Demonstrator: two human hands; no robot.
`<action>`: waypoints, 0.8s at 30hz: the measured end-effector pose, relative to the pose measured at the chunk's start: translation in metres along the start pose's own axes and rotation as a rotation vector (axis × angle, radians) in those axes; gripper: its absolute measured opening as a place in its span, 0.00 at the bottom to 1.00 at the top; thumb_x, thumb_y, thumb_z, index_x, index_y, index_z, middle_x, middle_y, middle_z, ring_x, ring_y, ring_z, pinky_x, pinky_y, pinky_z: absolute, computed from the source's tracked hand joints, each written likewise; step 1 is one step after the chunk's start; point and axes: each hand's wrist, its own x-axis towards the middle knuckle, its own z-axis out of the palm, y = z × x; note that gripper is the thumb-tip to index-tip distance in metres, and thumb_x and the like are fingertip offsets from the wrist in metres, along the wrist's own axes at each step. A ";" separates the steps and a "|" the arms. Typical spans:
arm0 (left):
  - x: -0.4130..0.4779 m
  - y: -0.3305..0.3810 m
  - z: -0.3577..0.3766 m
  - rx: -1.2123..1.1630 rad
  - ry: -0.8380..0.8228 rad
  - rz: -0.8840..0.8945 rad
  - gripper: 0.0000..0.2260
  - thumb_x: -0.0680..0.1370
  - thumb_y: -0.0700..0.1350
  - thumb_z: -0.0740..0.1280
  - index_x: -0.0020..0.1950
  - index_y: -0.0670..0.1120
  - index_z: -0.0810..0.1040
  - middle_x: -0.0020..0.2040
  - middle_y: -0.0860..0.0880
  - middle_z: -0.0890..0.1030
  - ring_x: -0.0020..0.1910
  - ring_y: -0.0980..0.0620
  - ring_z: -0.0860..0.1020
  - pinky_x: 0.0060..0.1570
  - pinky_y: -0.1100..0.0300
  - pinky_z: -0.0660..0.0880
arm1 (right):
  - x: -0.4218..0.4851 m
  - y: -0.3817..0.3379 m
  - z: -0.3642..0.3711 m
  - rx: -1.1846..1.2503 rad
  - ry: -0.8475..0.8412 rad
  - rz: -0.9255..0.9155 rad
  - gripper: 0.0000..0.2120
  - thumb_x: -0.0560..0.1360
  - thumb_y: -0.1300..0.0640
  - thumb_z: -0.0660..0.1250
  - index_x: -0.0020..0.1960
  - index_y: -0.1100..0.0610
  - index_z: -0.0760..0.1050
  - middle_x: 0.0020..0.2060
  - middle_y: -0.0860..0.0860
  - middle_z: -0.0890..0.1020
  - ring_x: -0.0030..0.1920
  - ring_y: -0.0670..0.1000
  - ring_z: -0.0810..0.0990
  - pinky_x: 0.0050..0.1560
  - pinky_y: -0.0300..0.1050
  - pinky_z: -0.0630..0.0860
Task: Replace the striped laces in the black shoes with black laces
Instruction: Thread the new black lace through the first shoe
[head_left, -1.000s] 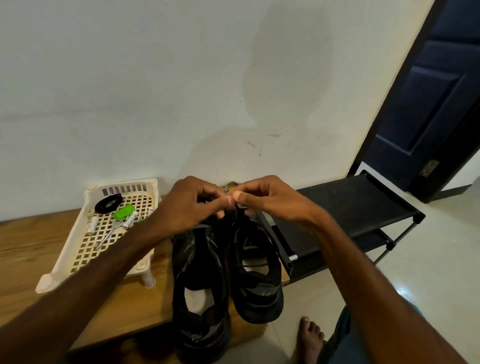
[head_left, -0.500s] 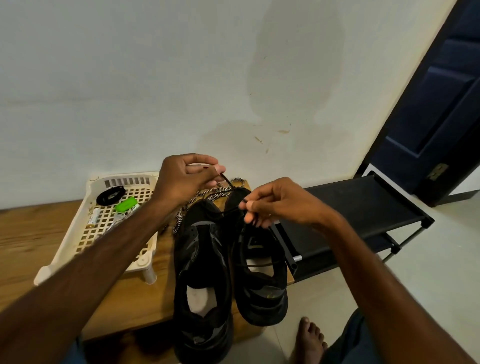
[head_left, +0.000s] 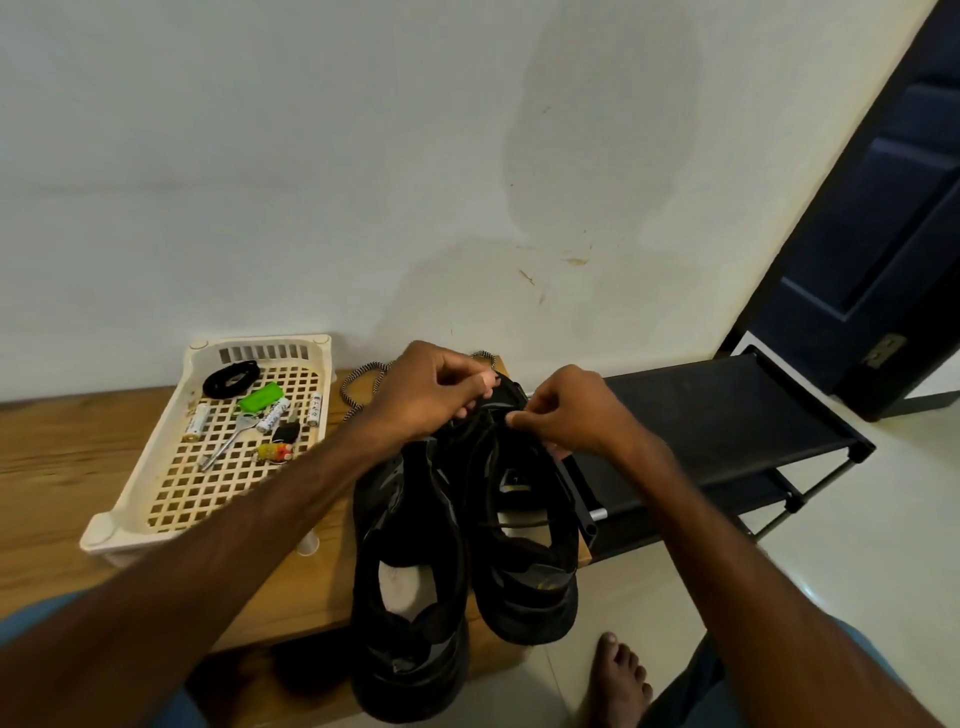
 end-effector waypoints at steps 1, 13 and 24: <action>0.000 0.000 0.005 0.051 -0.009 0.009 0.05 0.79 0.44 0.73 0.52 0.46 0.87 0.41 0.49 0.87 0.35 0.54 0.83 0.37 0.66 0.80 | 0.001 -0.003 0.004 -0.032 0.015 0.014 0.11 0.76 0.49 0.76 0.45 0.58 0.86 0.36 0.51 0.85 0.36 0.48 0.84 0.46 0.45 0.84; 0.008 -0.007 0.034 0.248 0.012 0.058 0.05 0.77 0.42 0.74 0.52 0.46 0.88 0.39 0.54 0.85 0.31 0.68 0.78 0.36 0.78 0.71 | 0.011 -0.013 0.028 -0.159 0.253 0.111 0.11 0.74 0.52 0.75 0.46 0.61 0.83 0.40 0.56 0.83 0.43 0.58 0.84 0.40 0.46 0.80; 0.012 -0.013 0.045 0.403 0.100 0.105 0.05 0.75 0.43 0.74 0.48 0.49 0.89 0.43 0.52 0.88 0.38 0.61 0.81 0.42 0.75 0.74 | 0.014 0.000 0.019 -0.088 0.174 0.060 0.07 0.78 0.56 0.73 0.46 0.59 0.87 0.41 0.54 0.86 0.38 0.49 0.83 0.38 0.40 0.78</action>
